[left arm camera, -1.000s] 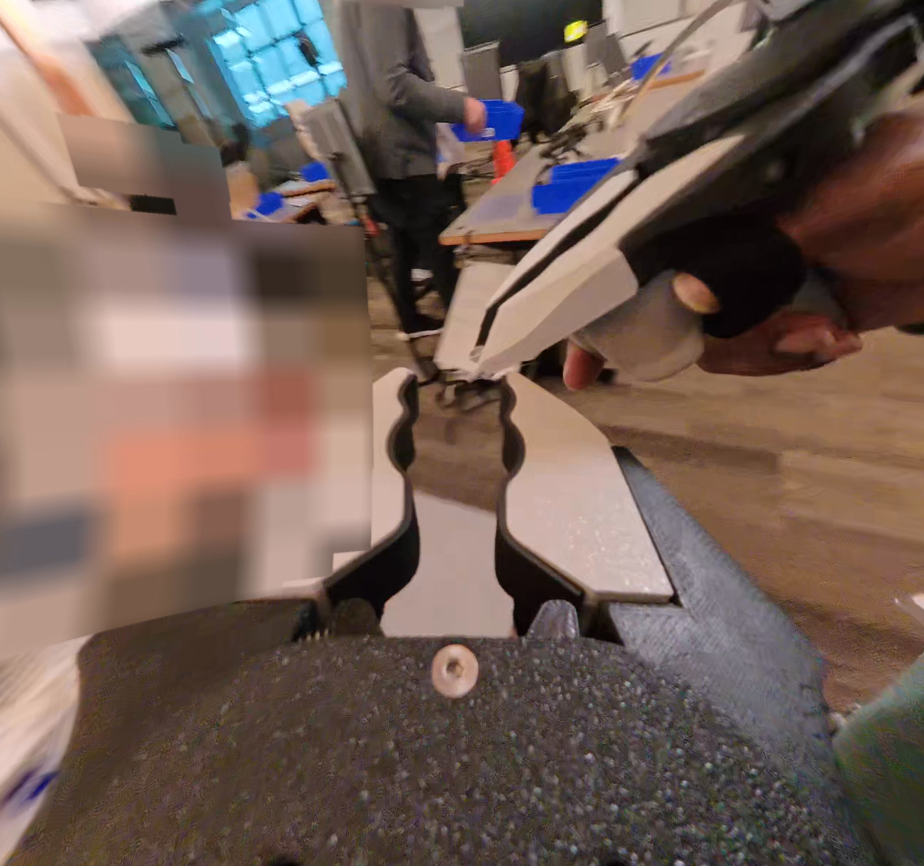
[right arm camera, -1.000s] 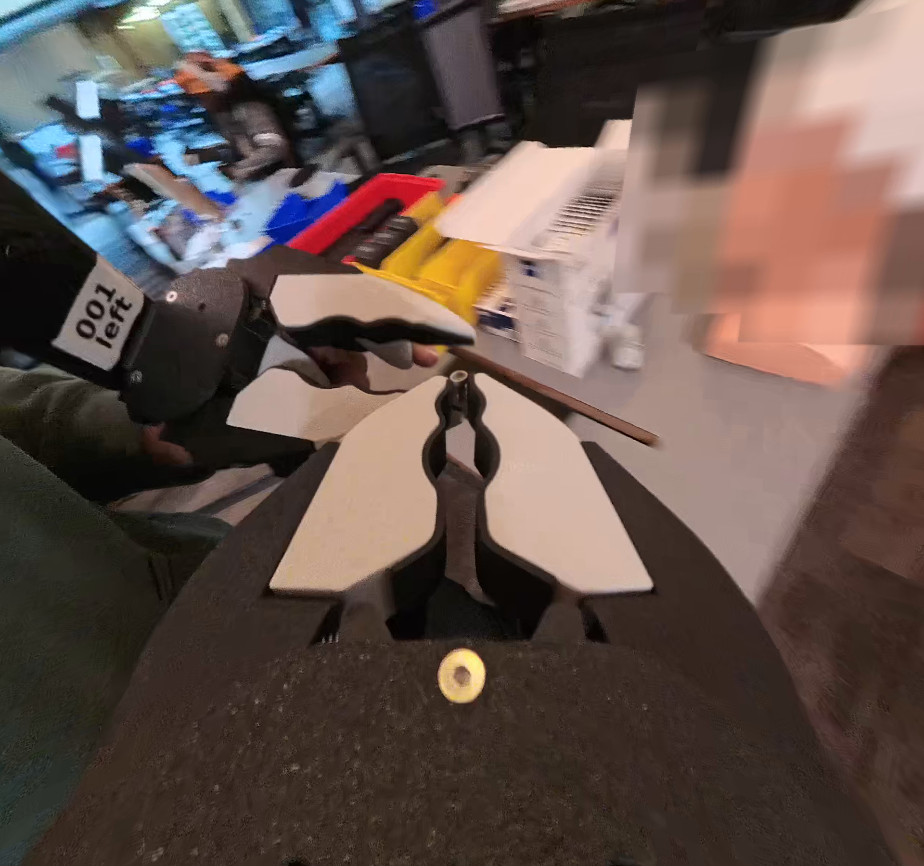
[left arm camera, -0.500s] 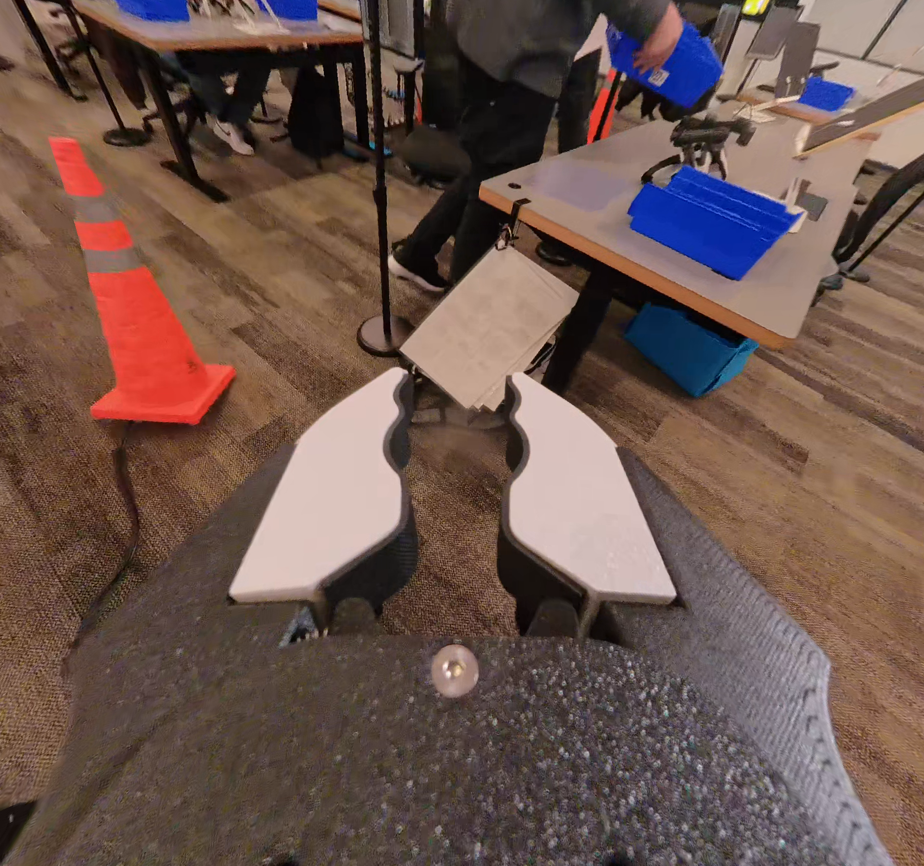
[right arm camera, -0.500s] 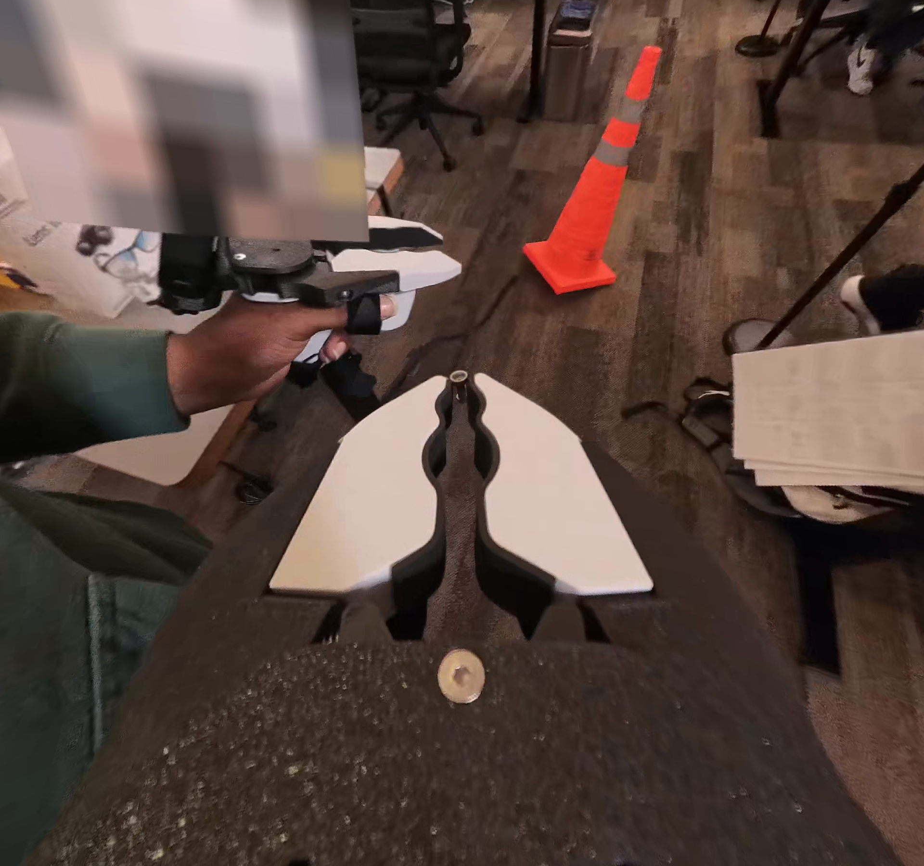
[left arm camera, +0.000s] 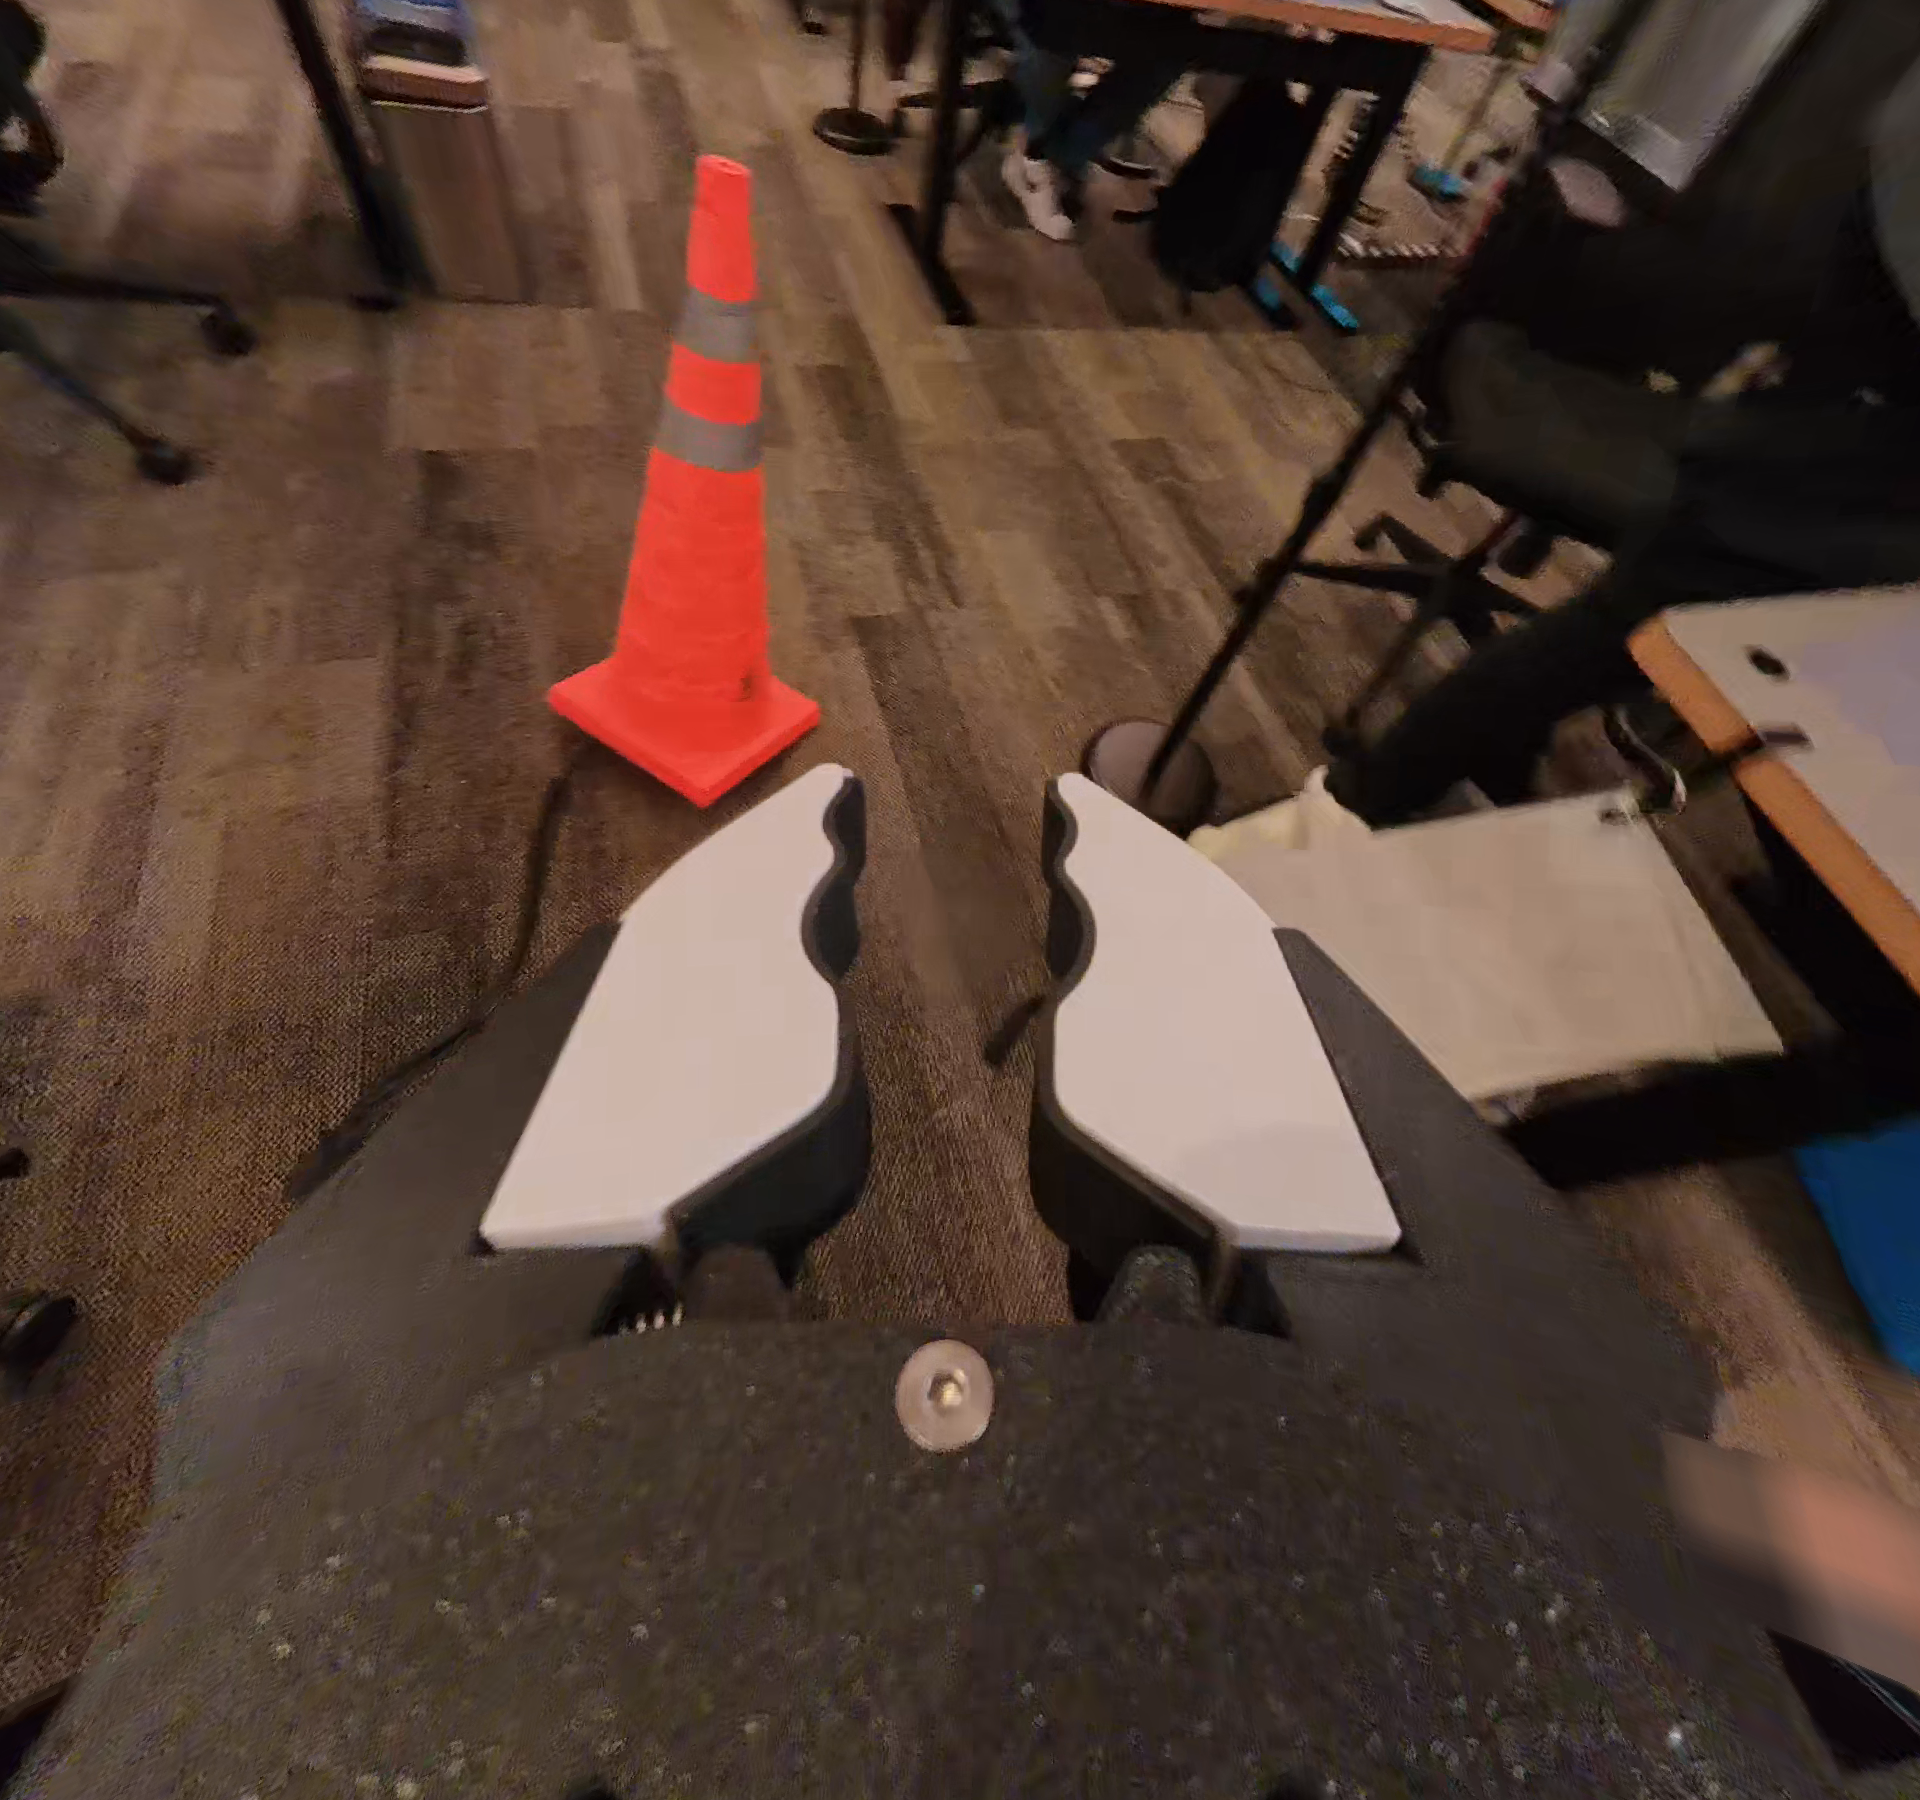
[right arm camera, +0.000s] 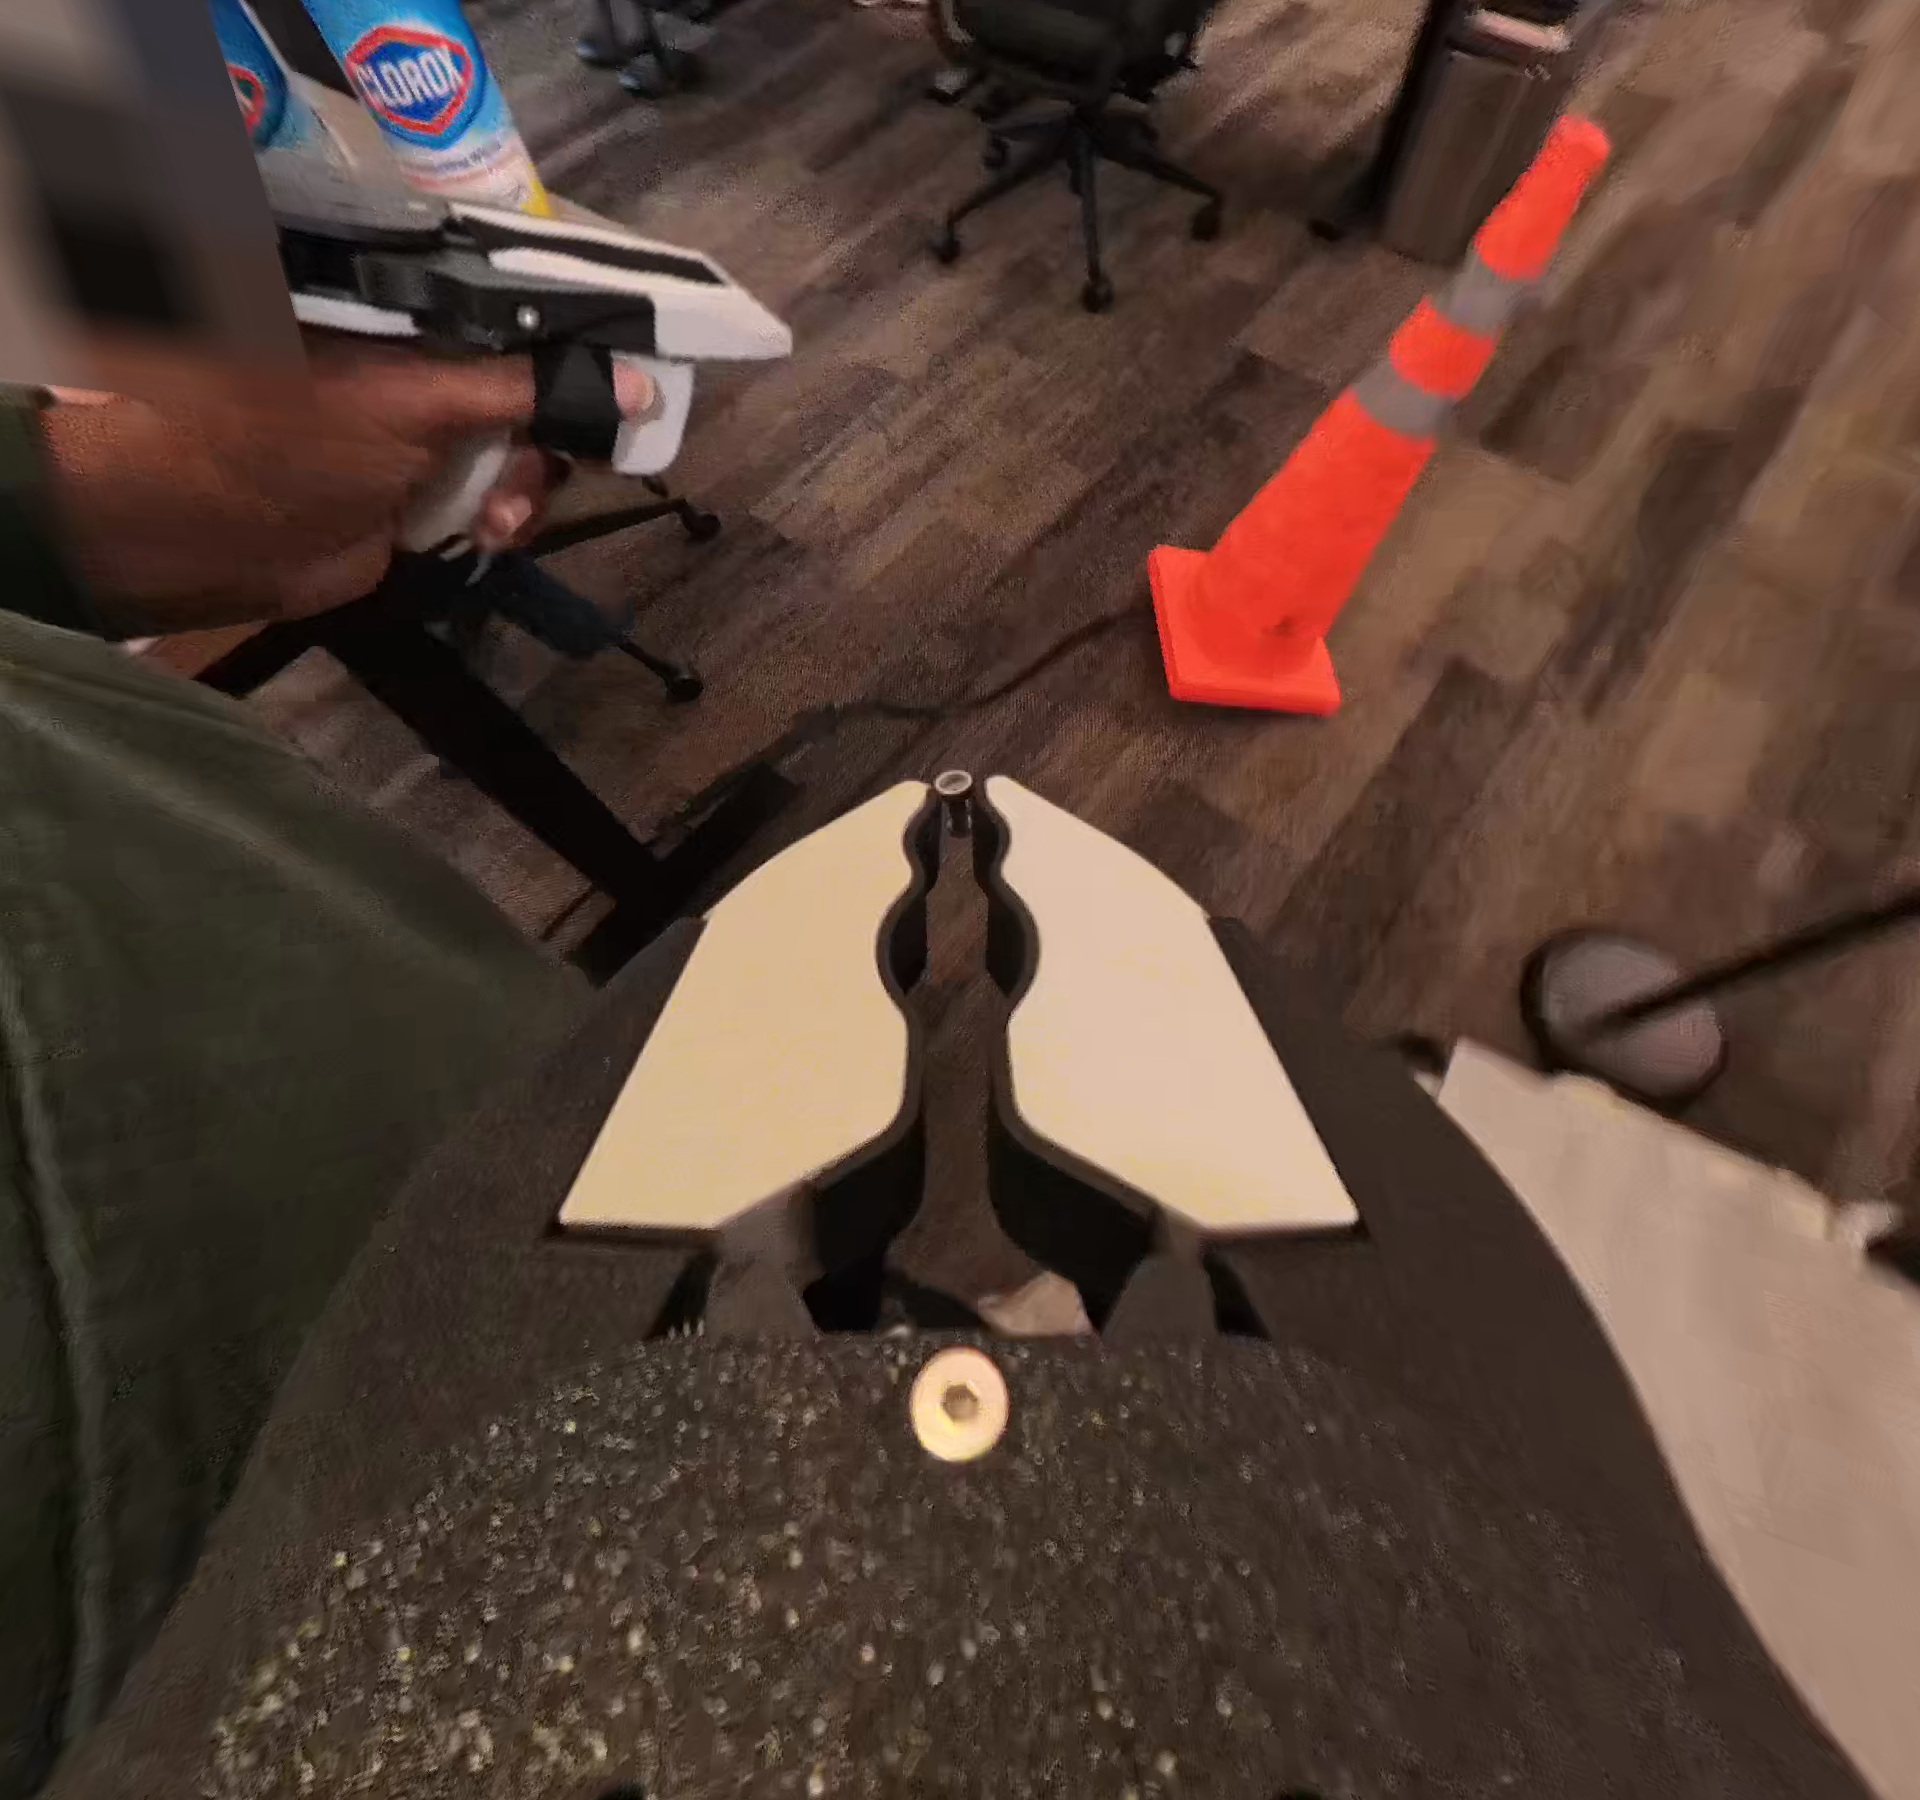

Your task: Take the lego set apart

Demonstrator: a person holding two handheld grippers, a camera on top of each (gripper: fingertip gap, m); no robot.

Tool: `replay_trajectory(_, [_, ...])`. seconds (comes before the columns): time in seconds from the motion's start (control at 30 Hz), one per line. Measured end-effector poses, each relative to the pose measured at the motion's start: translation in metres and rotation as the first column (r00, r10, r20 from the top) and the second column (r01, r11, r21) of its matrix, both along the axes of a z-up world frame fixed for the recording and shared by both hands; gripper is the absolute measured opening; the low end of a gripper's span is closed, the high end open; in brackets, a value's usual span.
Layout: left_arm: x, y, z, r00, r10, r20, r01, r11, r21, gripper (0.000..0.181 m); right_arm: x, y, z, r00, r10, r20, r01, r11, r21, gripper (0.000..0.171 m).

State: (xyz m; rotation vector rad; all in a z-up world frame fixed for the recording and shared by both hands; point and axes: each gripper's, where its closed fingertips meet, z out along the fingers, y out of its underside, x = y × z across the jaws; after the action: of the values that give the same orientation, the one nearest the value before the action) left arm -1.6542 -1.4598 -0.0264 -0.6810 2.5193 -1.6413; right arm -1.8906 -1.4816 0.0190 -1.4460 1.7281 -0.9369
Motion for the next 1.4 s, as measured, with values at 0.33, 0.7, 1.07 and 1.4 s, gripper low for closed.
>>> replay_trajectory(0.33, [0.232, -0.038, 0.015, 0.933, 0.344, 0.103, -0.342, 0.939, -0.033, 0.037, 0.352, -0.151, 0.051, 0.774, 0.632, -0.045, -0.630, 0.760, -0.159, 0.006])
replay_trajectory(0.7, [0.626, -0.134, 0.032, 0.877, 0.472, 0.092, -0.442, 0.866, -0.232, 0.035, 0.763, -0.193, 0.042, 0.671, 0.739, -0.061, -0.742, 0.667, -0.069, 0.006])
replay_trajectory(1.07, [0.950, 0.017, 0.043, 0.587, 0.777, 0.230, -0.763, 0.625, -0.164, 0.036, 1.152, -0.138, 0.015, 0.469, 0.883, -0.005, -0.882, 0.469, -0.041, 0.006])
replay_trajectory(1.4, [1.201, 0.233, 0.048, 0.161, 0.964, 0.211, -0.979, 0.183, -0.089, 0.035, 1.547, 0.085, 0.057, 0.044, 0.997, 0.061, -0.995, 0.049, -0.085, 0.006])
